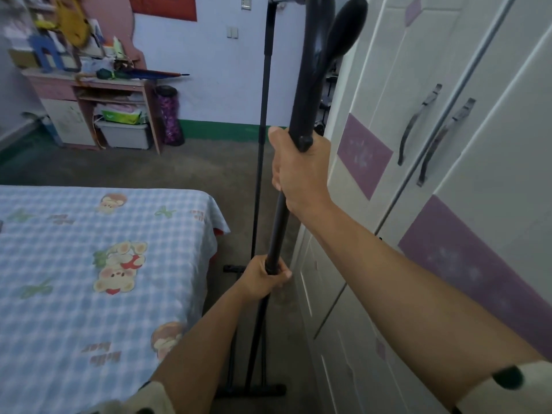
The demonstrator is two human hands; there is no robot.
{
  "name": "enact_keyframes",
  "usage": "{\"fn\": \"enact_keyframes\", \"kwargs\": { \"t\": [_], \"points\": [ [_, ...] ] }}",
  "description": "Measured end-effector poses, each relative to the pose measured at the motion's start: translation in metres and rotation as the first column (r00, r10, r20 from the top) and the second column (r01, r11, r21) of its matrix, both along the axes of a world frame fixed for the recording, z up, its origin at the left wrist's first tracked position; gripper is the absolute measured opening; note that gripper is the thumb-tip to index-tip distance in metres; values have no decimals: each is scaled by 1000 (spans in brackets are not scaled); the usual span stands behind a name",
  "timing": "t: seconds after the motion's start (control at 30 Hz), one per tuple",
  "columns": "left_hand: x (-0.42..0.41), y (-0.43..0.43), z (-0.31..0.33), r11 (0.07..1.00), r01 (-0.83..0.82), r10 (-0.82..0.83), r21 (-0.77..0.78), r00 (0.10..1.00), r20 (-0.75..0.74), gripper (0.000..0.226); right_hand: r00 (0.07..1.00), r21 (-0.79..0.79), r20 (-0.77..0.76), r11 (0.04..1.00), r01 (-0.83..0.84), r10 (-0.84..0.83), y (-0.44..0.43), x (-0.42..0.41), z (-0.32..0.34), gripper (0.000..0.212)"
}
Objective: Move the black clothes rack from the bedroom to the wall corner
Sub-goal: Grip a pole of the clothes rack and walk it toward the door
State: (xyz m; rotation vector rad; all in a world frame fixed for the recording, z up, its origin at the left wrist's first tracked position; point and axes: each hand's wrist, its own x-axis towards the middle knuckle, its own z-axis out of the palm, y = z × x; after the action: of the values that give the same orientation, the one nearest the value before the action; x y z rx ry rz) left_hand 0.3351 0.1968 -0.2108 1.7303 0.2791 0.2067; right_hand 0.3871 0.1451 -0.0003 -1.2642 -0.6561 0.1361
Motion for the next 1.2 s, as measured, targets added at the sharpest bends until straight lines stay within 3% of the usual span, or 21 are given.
{"fn": "enact_keyframes", "kwargs": {
  "t": [0.1,0.67,0.93,1.2],
  "points": [
    [31,22,0,1000,-6,6,9,1000,-3,12,1000,5,8,1000,-13,13,23,32,-2,36],
    [191,149,-1,998,-33,34,54,999,-20,16,1000,16,14,1000,-23,23,152,195,-7,34],
    [270,231,1,998,15,-14,55,1000,-24,16,999,4,22,999,40,-40,231,268,-5,24],
    [350,292,2,995,73,-70,62,997,-44,15,996,31,4,995,93,-93,292,347,-8,41]
  ]
}}
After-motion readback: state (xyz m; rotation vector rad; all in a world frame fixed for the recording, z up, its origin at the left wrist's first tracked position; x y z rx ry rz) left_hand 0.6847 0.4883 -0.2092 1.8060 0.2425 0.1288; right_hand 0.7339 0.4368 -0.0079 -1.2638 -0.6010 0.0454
